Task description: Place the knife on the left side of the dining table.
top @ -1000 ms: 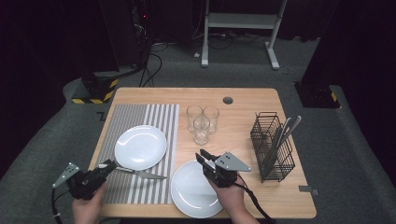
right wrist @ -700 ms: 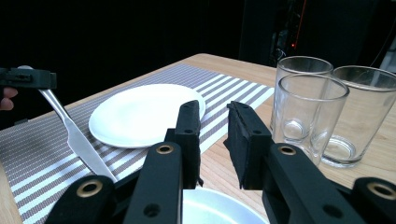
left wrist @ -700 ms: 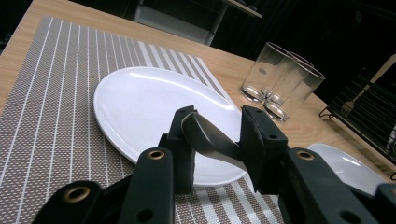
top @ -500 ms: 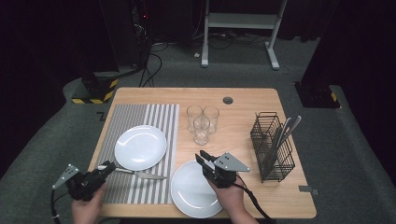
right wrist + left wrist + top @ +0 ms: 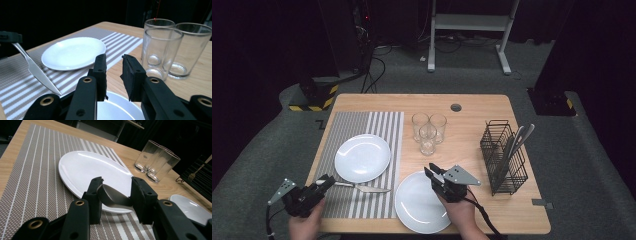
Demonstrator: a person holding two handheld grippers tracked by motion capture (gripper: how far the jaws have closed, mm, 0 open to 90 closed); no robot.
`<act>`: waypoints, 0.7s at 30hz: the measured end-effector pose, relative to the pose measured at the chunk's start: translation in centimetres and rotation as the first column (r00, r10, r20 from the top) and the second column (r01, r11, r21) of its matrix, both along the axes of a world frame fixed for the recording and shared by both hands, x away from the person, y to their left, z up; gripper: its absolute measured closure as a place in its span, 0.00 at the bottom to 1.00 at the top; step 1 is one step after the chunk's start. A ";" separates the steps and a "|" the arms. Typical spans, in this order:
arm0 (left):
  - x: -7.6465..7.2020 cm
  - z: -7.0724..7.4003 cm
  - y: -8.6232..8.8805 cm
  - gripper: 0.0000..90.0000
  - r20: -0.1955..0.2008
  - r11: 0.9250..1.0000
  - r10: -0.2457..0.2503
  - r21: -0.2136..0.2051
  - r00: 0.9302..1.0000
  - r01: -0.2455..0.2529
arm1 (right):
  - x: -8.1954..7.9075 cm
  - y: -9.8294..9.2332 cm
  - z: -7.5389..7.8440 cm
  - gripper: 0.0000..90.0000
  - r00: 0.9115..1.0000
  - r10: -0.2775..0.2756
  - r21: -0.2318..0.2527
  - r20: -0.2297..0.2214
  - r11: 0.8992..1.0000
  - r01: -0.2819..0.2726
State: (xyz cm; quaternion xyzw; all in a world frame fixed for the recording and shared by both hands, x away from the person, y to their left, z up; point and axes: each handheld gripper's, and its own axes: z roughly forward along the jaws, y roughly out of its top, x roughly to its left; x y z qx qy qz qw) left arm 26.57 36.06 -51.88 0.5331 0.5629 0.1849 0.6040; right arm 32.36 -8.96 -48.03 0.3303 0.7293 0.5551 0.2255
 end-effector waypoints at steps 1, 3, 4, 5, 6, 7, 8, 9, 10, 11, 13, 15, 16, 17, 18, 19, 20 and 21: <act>0.0 -0.1 0.1 0.68 -0.004 1.000 -0.004 0.008 1.000 0.004 | 0.0 -0.1 -0.1 0.80 1.000 -0.002 -0.003 -0.001 1.000 0.002; 0.0 -0.3 0.3 0.68 -0.013 1.000 -0.011 0.015 1.000 0.011 | 0.1 -0.4 -0.4 0.80 1.000 -0.010 -0.007 -0.007 1.000 0.010; 0.0 -0.4 0.8 0.68 -0.019 0.997 -0.032 0.071 0.999 0.034 | 0.1 -0.6 -0.5 0.79 1.000 -0.013 -0.008 -0.010 1.000 0.013; 0.0 -0.5 0.9 0.68 -0.022 0.997 -0.033 0.073 0.999 0.034 | 0.2 -0.7 -0.6 0.79 1.000 -0.017 -0.010 -0.013 1.000 0.017; 0.0 -0.5 0.9 0.68 -0.023 0.997 -0.033 0.071 0.999 0.034 | 0.2 -0.8 -0.7 0.78 1.000 -0.020 -0.010 -0.016 1.000 0.020; 0.0 -0.5 0.9 0.68 -0.025 0.997 -0.032 0.073 0.999 0.034 | 0.2 -0.9 -0.8 0.77 1.000 -0.022 -0.012 -0.019 1.000 0.021; 0.0 -0.6 1.0 0.67 -0.026 0.997 -0.032 0.075 0.999 0.034 | 0.3 -1.1 -0.9 0.77 0.999 -0.024 -0.014 -0.021 1.000 0.024; 0.0 -0.6 1.0 0.67 -0.028 0.997 -0.032 0.074 0.999 0.034 | 0.3 -1.1 -1.0 0.76 0.999 -0.026 -0.016 -0.025 1.000 0.026; 0.0 -0.6 1.0 0.67 -0.029 0.997 -0.033 0.074 0.999 0.035 | 0.3 -1.2 -1.1 0.75 0.999 -0.029 -0.021 -0.026 0.999 0.029; 0.0 -0.7 1.1 0.67 -0.030 0.997 -0.034 0.073 0.999 0.036 | 0.3 -1.3 -1.3 0.73 0.999 -0.031 -0.027 -0.028 0.999 0.031; 0.0 -0.8 1.1 0.67 -0.034 0.997 -0.035 0.074 0.999 0.038 | 0.4 -1.4 -1.6 0.71 0.999 -0.042 -0.038 -0.027 0.998 0.041; 0.1 -0.8 1.2 0.67 -0.037 0.997 -0.035 0.070 0.999 0.037 | 0.4 -1.6 -1.9 0.70 0.998 -0.048 -0.046 -0.036 0.998 0.046; 0.1 -0.9 1.2 0.67 -0.037 0.997 -0.035 0.072 0.999 0.038 | 0.4 -1.6 -2.0 0.70 0.998 -0.050 -0.047 -0.040 0.998 0.048; 0.1 -0.9 1.2 0.67 -0.040 0.997 -0.034 0.070 0.999 0.037 | 0.4 -1.7 -2.1 0.70 0.998 -0.052 -0.049 -0.043 0.998 0.050; 0.1 -0.9 1.2 0.67 -0.042 0.997 -0.035 0.070 0.999 0.037 | 0.4 -1.8 -2.2 0.70 0.997 -0.056 -0.052 -0.045 0.997 0.054; 0.1 -1.0 1.3 0.66 -0.046 0.997 -0.035 0.071 0.998 0.039 | 0.4 -1.9 -2.3 0.69 0.997 -0.060 -0.050 -0.047 0.997 0.057; 0.1 -1.1 1.3 0.66 -0.050 0.997 -0.033 0.064 0.998 0.037 | 0.4 -2.0 -2.3 0.69 0.997 -0.060 -0.051 -0.048 0.997 0.058; 0.0 -1.2 1.3 0.66 -0.053 0.997 -0.032 0.062 0.998 0.035 | 0.4 -2.0 -2.3 0.69 0.997 -0.064 -0.051 -0.050 0.997 0.061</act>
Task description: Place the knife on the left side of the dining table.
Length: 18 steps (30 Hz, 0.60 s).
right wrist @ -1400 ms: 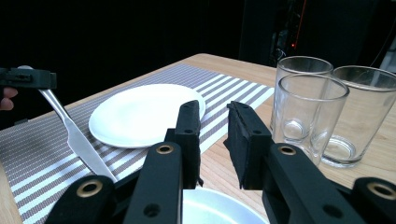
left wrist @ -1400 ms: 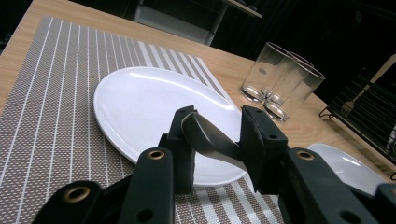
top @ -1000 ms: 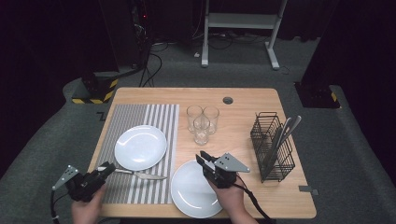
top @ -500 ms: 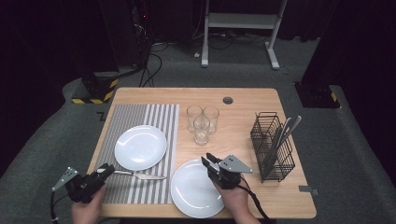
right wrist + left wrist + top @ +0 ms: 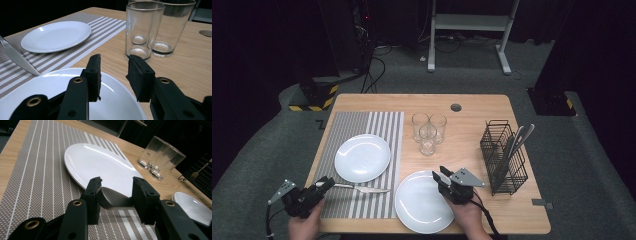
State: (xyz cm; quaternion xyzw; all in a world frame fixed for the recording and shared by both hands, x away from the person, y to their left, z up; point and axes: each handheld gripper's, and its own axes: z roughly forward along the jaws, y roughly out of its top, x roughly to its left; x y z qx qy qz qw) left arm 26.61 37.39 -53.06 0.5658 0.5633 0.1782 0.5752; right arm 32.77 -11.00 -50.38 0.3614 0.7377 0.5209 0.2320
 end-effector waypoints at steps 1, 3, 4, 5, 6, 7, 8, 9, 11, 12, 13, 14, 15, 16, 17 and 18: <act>0.0 -0.1 0.1 0.66 -0.003 1.000 -0.001 0.000 1.000 0.001 | 0.0 -0.1 0.0 0.69 1.000 -0.003 0.000 0.001 1.000 0.003; 0.0 -0.2 0.1 0.66 -0.009 1.000 -0.002 -0.005 1.000 0.002 | 0.0 -0.2 0.0 0.69 1.000 -0.006 0.001 0.000 1.000 0.006; 0.0 -0.2 0.2 0.65 -0.010 1.000 -0.002 -0.006 1.000 0.002 | 0.0 -0.2 0.0 0.69 1.000 -0.008 0.002 0.001 1.000 0.008; 0.0 -0.3 0.2 0.65 -0.010 1.000 -0.003 -0.006 1.000 0.003 | 0.0 -0.3 0.0 0.69 1.000 -0.009 0.002 0.001 1.000 0.009; -0.1 -0.3 0.2 0.65 -0.011 1.000 -0.002 -0.008 1.000 0.002 | 0.0 -0.3 0.0 0.69 1.000 -0.010 0.003 0.000 1.000 0.010; -0.1 -0.3 0.2 0.65 -0.011 1.000 -0.002 -0.007 1.000 0.002 | 0.0 -0.3 -0.1 0.69 1.000 -0.011 0.002 0.000 1.000 0.011; -0.1 -0.3 0.2 0.65 -0.011 1.000 -0.002 -0.007 1.000 0.001 | 0.0 -0.3 -0.1 0.69 1.000 -0.011 0.002 -0.001 1.000 0.011; -0.1 -0.3 0.3 0.65 -0.013 1.000 0.000 -0.007 1.000 0.000 | 0.0 -0.3 -0.2 0.69 1.000 -0.011 0.001 -0.002 1.000 0.011; -0.1 -0.4 0.4 0.65 -0.018 1.000 0.003 -0.009 1.000 -0.004 | 0.0 -0.3 -0.3 0.69 1.000 -0.010 0.000 -0.007 1.000 0.010; -0.1 -0.4 0.4 0.65 -0.023 1.000 0.006 -0.009 1.000 -0.006 | 0.0 -0.3 -0.3 0.69 1.000 -0.010 0.000 -0.009 1.000 0.010; -0.1 -0.6 0.6 0.64 -0.026 1.000 0.007 -0.016 1.000 -0.007 | 0.0 -0.3 -0.3 0.69 1.000 -0.010 -0.001 -0.008 1.000 0.010; -0.1 -0.7 0.7 0.64 -0.034 1.000 0.010 -0.026 0.999 -0.011 | 0.0 -0.3 -0.4 0.69 1.000 -0.010 -0.001 -0.010 1.000 0.010; 0.0 -0.8 0.8 0.64 -0.044 0.999 0.011 -0.035 0.999 -0.013 | 0.0 -0.3 -0.4 0.69 1.000 -0.010 -0.002 -0.011 1.000 0.010; 0.1 -1.0 0.9 0.64 -0.057 0.999 0.013 -0.043 0.998 -0.015 | 0.0 -0.3 -0.4 0.69 1.000 -0.010 -0.001 -0.011 1.000 0.010; 0.2 -1.1 1.0 0.64 -0.065 0.999 0.010 -0.048 0.998 -0.013 | 0.0 -0.3 -0.4 0.69 1.000 -0.010 -0.001 -0.013 1.000 0.010; 0.2 -1.1 1.1 0.63 -0.071 0.999 0.009 -0.049 0.997 -0.012 | 0.0 -0.3 -0.4 0.69 1.000 -0.010 0.001 -0.014 1.000 0.010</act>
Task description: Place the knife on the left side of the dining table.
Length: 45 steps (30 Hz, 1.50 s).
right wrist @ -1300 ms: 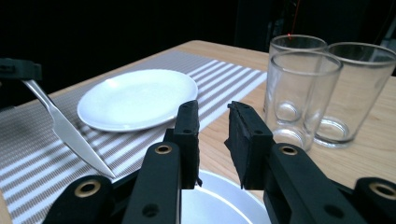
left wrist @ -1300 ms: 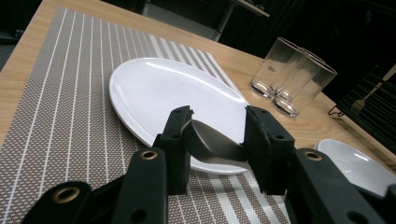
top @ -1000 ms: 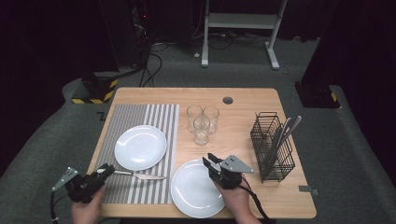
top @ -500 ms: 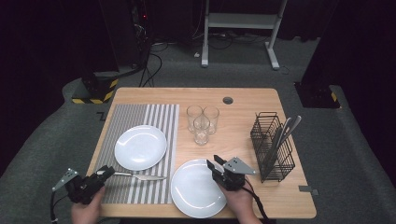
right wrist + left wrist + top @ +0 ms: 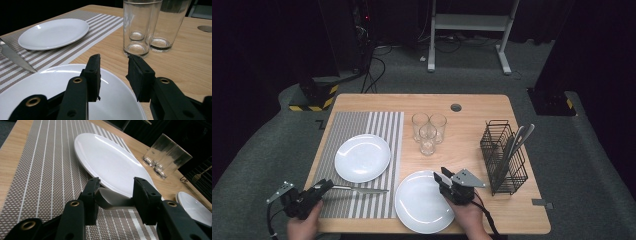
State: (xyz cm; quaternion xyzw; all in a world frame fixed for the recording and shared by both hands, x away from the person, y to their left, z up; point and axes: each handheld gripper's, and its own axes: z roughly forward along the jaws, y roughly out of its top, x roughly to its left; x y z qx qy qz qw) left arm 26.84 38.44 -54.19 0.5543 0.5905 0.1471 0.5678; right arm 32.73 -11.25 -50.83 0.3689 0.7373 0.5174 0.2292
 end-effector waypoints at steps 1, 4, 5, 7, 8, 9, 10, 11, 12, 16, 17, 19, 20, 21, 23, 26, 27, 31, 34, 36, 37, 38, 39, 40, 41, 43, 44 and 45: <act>0.0 0.0 0.0 0.63 -0.001 1.000 -0.001 0.000 1.000 0.001 | 0.0 0.0 0.0 0.69 1.000 0.000 0.001 -0.002 1.000 0.000; 0.0 0.3 -0.2 0.62 0.010 1.000 -0.005 0.025 1.000 0.004 | 0.0 0.1 -0.1 0.69 1.000 0.003 -0.002 -0.001 1.000 -0.003; 0.0 0.4 -0.2 0.62 0.012 1.000 -0.004 0.028 1.000 0.004 | 0.0 0.1 -0.1 0.69 1.000 0.004 -0.003 -0.003 1.000 -0.004; 0.0 0.5 -0.3 0.61 0.011 0.999 0.000 0.038 1.000 -0.001 | 0.0 0.2 -0.1 0.69 1.000 0.005 -0.001 -0.003 1.000 -0.005; 0.0 0.5 -0.3 0.61 0.011 0.999 0.001 0.040 1.000 -0.001 | 0.0 0.2 -0.1 0.69 1.000 0.005 -0.002 -0.003 1.000 -0.005; 0.0 0.5 -0.4 0.61 0.010 0.999 0.001 0.043 1.000 -0.002 | 0.0 0.2 -0.1 0.69 1.000 0.006 -0.002 -0.003 1.000 -0.006; 0.0 0.5 -0.4 0.60 0.012 0.999 0.001 0.050 1.000 -0.001 | 0.0 0.2 -0.1 0.69 1.000 0.006 -0.002 -0.004 1.000 -0.006; 0.0 0.5 -0.4 0.60 0.011 0.999 0.002 0.055 1.000 -0.003 | 0.0 0.3 -0.2 0.69 1.000 0.007 -0.001 -0.005 1.000 -0.007; 0.1 0.5 -0.5 0.59 0.011 0.998 0.003 0.061 1.000 -0.003 | 0.0 0.3 -0.2 0.69 1.000 0.007 -0.001 -0.004 1.000 -0.007; 0.1 0.6 -0.8 0.55 0.009 0.996 0.013 0.093 1.000 -0.014 | 0.0 0.3 -0.2 0.69 1.000 0.011 -0.002 -0.004 1.000 -0.011; 0.1 0.6 -0.8 0.54 0.009 0.995 0.017 0.100 1.000 -0.017 | 0.0 0.3 -0.2 0.69 1.000 0.010 0.000 -0.004 1.000 -0.010; 0.1 0.7 -0.8 0.53 0.007 0.994 0.021 0.111 1.000 -0.021 | -0.1 0.3 -0.1 0.69 1.000 0.010 0.001 -0.005 1.000 -0.010; 0.1 0.7 -0.8 0.53 0.008 0.994 0.021 0.111 1.000 -0.022 | -0.1 0.3 -0.1 0.69 1.000 0.011 0.002 -0.006 1.000 -0.011; 0.1 0.7 -0.9 0.53 0.010 0.993 0.019 0.118 1.000 -0.020 | -0.1 0.3 -0.1 0.69 1.000 0.011 0.003 -0.006 1.000 -0.011; 0.1 0.8 -1.0 0.51 0.011 0.990 0.021 0.138 1.000 -0.023 | -0.1 0.3 -0.1 0.69 1.000 0.012 0.003 -0.006 1.000 -0.012; 0.2 0.9 -1.3 0.49 0.015 0.987 0.026 0.161 1.000 -0.028 | -0.1 0.3 -0.1 0.69 1.000 0.012 0.003 -0.007 1.000 -0.012; 0.2 0.9 -1.3 0.48 0.015 0.985 0.025 0.168 1.000 -0.027 | -0.1 0.3 -0.1 0.69 1.000 0.013 0.004 -0.006 1.000 -0.013; 0.1 1.1 -1.6 0.43 0.026 0.976 0.038 0.216 0.999 -0.043 | -0.1 0.3 -0.1 0.69 1.000 0.013 0.004 -0.007 1.000 -0.013; 0.0 1.3 -1.7 0.40 0.042 0.968 0.034 0.246 0.999 -0.044 | -0.1 0.3 -0.1 0.69 1.000 0.014 0.004 -0.007 1.000 -0.014; 0.1 1.3 -1.9 0.37 0.045 0.964 0.031 0.263 0.999 -0.042 | -0.1 0.3 -0.1 0.69 1.000 0.014 0.004 -0.007 1.000 -0.014; 0.1 1.3 -1.9 0.37 0.046 0.962 0.030 0.268 0.998 -0.041 | -0.1 0.3 -0.1 0.69 1.000 0.015 0.004 -0.007 1.000 -0.015; 0.1 1.3 -1.9 0.36 0.046 0.962 0.029 0.270 0.998 -0.041 | -0.1 0.4 -0.1 0.69 1.000 0.016 0.004 -0.006 1.000 -0.016; 0.1 1.3 -2.0 0.36 0.048 0.961 0.028 0.275 0.998 -0.040 | -0.1 0.4 -0.1 0.69 1.000 0.015 0.003 -0.006 1.000 -0.015; 0.1 1.3 -2.1 0.35 0.047 0.959 0.034 0.281 0.998 -0.046 | -0.1 0.4 -0.1 0.69 1.000 0.016 0.003 -0.006 1.000 -0.016; 0.2 1.3 -2.1 0.34 0.044 0.955 0.038 0.293 0.998 -0.049 | -0.1 0.4 -0.1 0.69 1.000 0.016 0.002 -0.006 1.000 -0.016; 0.3 1.3 -2.3 0.29 0.040 0.950 0.040 0.308 0.998 -0.051 | -0.1 0.3 -0.1 0.70 1.000 0.015 0.004 -0.006 1.000 -0.015; 0.3 1.3 -2.3 0.28 0.040 0.950 0.040 0.310 0.998 -0.051 | -0.1 0.3 -0.1 0.70 1.000 0.016 0.005 -0.006 1.000 -0.016; 0.3 1.3 -2.3 0.28 0.041 0.949 0.040 0.310 0.998 -0.051 | -0.1 0.3 -0.1 0.70 1.000 0.015 0.004 -0.006 1.000 -0.015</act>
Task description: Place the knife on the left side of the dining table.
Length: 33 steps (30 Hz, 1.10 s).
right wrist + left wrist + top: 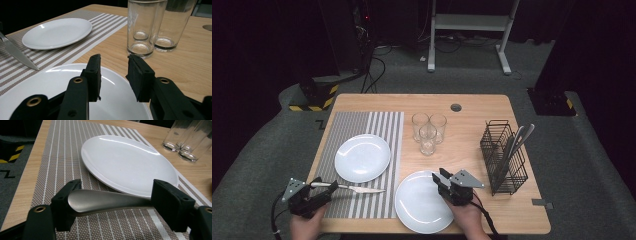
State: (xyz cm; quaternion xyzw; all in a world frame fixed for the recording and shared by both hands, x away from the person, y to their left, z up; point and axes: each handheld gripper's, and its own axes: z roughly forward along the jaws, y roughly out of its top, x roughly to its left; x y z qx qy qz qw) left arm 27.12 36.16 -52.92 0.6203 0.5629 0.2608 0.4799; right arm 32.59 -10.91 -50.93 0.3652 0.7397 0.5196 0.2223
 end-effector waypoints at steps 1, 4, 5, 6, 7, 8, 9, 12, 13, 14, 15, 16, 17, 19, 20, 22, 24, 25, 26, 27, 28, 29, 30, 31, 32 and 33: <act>0.0 0.0 0.0 0.28 0.001 1.000 0.000 0.001 1.000 0.000 | 0.0 0.0 0.0 0.70 1.000 0.000 -0.001 0.001 1.000 0.000; 0.0 0.0 -0.1 0.27 0.006 1.000 -0.013 0.010 1.000 0.013 | 0.0 0.0 0.0 0.70 1.000 0.000 -0.001 0.000 1.000 0.000; 0.0 0.0 -0.1 0.27 0.007 1.000 -0.014 0.010 1.000 0.014 | 0.0 0.0 0.0 0.70 1.000 0.000 -0.001 0.001 1.000 0.000; 0.0 0.0 -0.1 0.27 0.007 1.000 -0.015 0.006 1.000 0.015 | 0.0 0.0 0.0 0.70 1.000 0.000 -0.001 0.001 1.000 0.000; 0.0 0.0 -0.1 0.28 0.007 1.000 -0.014 -0.006 1.000 0.014 | 0.0 0.0 0.0 0.70 1.000 0.000 -0.001 0.000 1.000 0.000; 0.0 -0.1 0.0 0.28 0.005 1.000 -0.019 -0.022 1.000 0.019 | 0.0 0.0 0.0 0.70 1.000 0.001 -0.001 0.001 1.000 -0.001; 0.0 -0.1 0.1 0.28 0.005 0.999 -0.022 -0.025 1.000 0.022 | 0.0 0.0 0.0 0.70 1.000 0.002 -0.003 0.001 1.000 -0.002; -0.1 0.0 0.1 0.29 0.010 0.999 -0.028 -0.028 1.000 0.029 | 0.0 0.1 -0.1 0.70 1.000 0.004 -0.004 0.001 1.000 -0.004; -0.1 0.0 0.0 0.31 0.012 0.998 -0.045 -0.031 0.999 0.045 | 0.0 0.1 -0.1 0.70 1.000 0.004 -0.004 0.000 1.000 -0.004; -0.1 0.0 -0.5 0.33 0.012 0.998 -0.044 -0.050 0.999 0.045 | 0.0 0.2 -0.1 0.70 1.000 0.004 -0.004 -0.001 1.000 -0.004; -0.1 0.0 -0.4 0.34 0.012 0.998 -0.055 -0.001 0.998 0.055 | 0.0 0.2 -0.1 0.70 1.000 0.005 -0.004 0.000 1.000 -0.005; -0.1 0.1 -0.5 0.33 0.015 0.999 -0.051 0.011 0.999 0.050 | 0.0 0.2 -0.1 0.70 1.000 0.005 -0.004 0.000 1.000 -0.005; -0.1 0.2 -0.5 0.33 0.023 0.999 -0.047 0.014 0.999 0.047 | 0.0 0.2 -0.1 0.70 1.000 0.006 -0.004 0.000 1.000 -0.006; -0.3 0.5 -0.3 0.33 0.034 0.999 -0.035 0.004 0.999 0.035 | 0.0 0.2 -0.1 0.70 1.000 0.007 -0.004 0.000 1.000 -0.007; -0.3 0.4 -0.1 0.33 0.034 1.000 -0.031 -0.004 0.999 0.031 | 0.0 0.2 -0.1 0.70 1.000 0.007 -0.004 -0.001 1.000 -0.007; -0.4 0.2 0.2 0.34 0.025 1.000 -0.025 -0.014 0.999 0.025 | 0.0 0.2 -0.1 0.70 1.000 0.008 -0.005 -0.002 1.000 -0.008; -0.3 0.0 0.4 0.35 0.016 0.999 -0.026 -0.021 1.000 0.026 | 0.0 0.2 -0.1 0.70 1.000 0.008 -0.004 0.000 1.000 -0.008; -0.3 0.0 0.4 0.36 0.013 0.999 -0.024 -0.020 1.000 0.025 | 0.0 0.2 -0.1 0.70 1.000 0.008 -0.004 0.000 1.000 -0.008; -0.3 0.0 0.4 0.37 0.010 1.000 -0.023 -0.019 1.000 0.023 | 0.0 0.2 -0.1 0.70 1.000 0.008 -0.004 0.001 1.000 -0.008; -0.3 -0.1 0.4 0.37 0.005 0.999 -0.025 -0.020 1.000 0.025 | 0.0 0.2 -0.1 0.70 1.000 0.007 -0.004 0.001 1.000 -0.007; -0.3 -0.2 0.4 0.38 -0.007 1.000 -0.026 -0.018 1.000 0.026 | 0.0 0.2 -0.1 0.70 1.000 0.007 -0.004 0.001 1.000 -0.007; -0.3 -0.2 0.4 0.38 -0.011 1.000 -0.026 -0.013 1.000 0.026 | 0.0 0.2 -0.1 0.70 1.000 0.008 -0.004 0.000 1.000 -0.008; -0.4 -0.2 0.3 0.38 -0.017 1.000 -0.025 -0.011 1.000 0.025 | 0.0 0.2 -0.1 0.70 1.000 0.008 -0.003 -0.001 1.000 -0.008; -0.4 -0.2 0.4 0.38 -0.022 1.000 -0.023 -0.013 0.999 0.023 | 0.0 0.2 0.0 0.70 1.000 0.008 -0.002 0.000 1.000 -0.008; -0.4 -0.2 0.4 0.38 -0.026 1.000 -0.019 -0.017 0.999 0.018 | 0.0 0.2 0.0 0.70 1.000 0.007 -0.002 0.001 1.000 -0.007; -0.4 -0.1 0.4 0.38 -0.029 1.000 -0.018 -0.017 0.999 0.018 | 0.0 0.1 0.0 0.70 1.000 0.008 0.001 0.001 1.000 -0.008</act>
